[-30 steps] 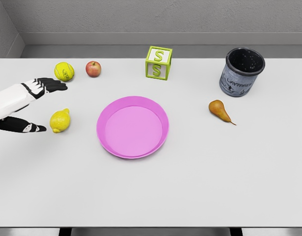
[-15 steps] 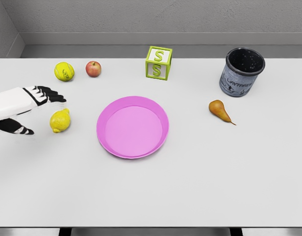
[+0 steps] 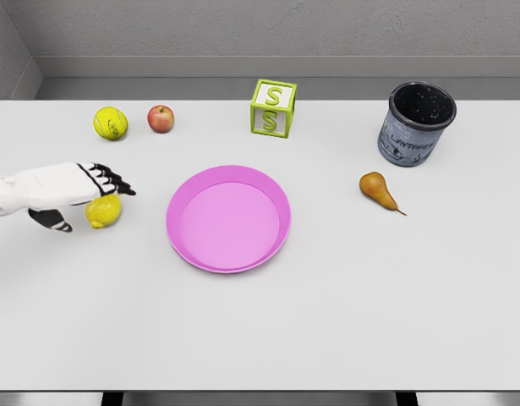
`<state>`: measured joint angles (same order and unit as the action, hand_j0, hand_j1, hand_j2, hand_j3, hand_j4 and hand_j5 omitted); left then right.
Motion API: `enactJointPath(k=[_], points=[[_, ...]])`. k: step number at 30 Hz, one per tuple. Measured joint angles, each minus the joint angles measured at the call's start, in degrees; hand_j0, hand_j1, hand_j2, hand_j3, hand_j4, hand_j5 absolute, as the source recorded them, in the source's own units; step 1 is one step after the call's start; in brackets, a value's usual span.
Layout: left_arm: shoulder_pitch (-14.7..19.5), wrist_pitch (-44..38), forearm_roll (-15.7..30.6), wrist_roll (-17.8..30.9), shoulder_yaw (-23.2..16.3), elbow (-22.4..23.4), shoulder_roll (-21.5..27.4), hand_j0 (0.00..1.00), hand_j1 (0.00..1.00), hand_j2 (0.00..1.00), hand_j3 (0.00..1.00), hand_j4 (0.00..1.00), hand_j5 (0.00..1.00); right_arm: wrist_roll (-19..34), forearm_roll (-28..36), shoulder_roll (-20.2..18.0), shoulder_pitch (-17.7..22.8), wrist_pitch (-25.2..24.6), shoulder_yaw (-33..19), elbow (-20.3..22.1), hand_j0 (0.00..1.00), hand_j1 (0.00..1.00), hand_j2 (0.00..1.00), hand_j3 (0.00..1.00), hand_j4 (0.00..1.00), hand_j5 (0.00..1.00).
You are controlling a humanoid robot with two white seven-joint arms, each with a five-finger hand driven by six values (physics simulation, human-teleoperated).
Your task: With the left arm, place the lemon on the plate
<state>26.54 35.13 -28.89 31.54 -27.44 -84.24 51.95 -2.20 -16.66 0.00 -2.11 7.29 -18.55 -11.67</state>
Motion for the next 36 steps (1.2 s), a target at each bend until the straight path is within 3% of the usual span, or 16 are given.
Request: enactJointPath(k=[22,28,36], points=[[0.18,-0.01,-8.12,0.10,-0.13,0.99,-4.87,1.00,1.00,1.00,1.00,1.00,1.00,0.00,-0.01,0.00,0.00,0.00,0.00,-0.01,1.00,1.00,1.00,1.00,1.00,1.00],[0.26,-0.01,-12.48,0.05,-0.19,1.54,-5.70,0.77,0.77,0.77,0.77,0.77,0.77,0.00,0.01,0.00,0.00,0.00,0.00,-0.01,1.00,1.00,1.00,1.00,1.00,1.00],[0.70,0.00,-13.43,0.06,-0.25,1.51,-5.93,0.55,0.55,0.55,0.55,0.55,0.55,0.00,-0.01,0.00,0.00,0.00,0.00,-0.01,1.00,1.00,1.00,1.00,1.00,1.00]])
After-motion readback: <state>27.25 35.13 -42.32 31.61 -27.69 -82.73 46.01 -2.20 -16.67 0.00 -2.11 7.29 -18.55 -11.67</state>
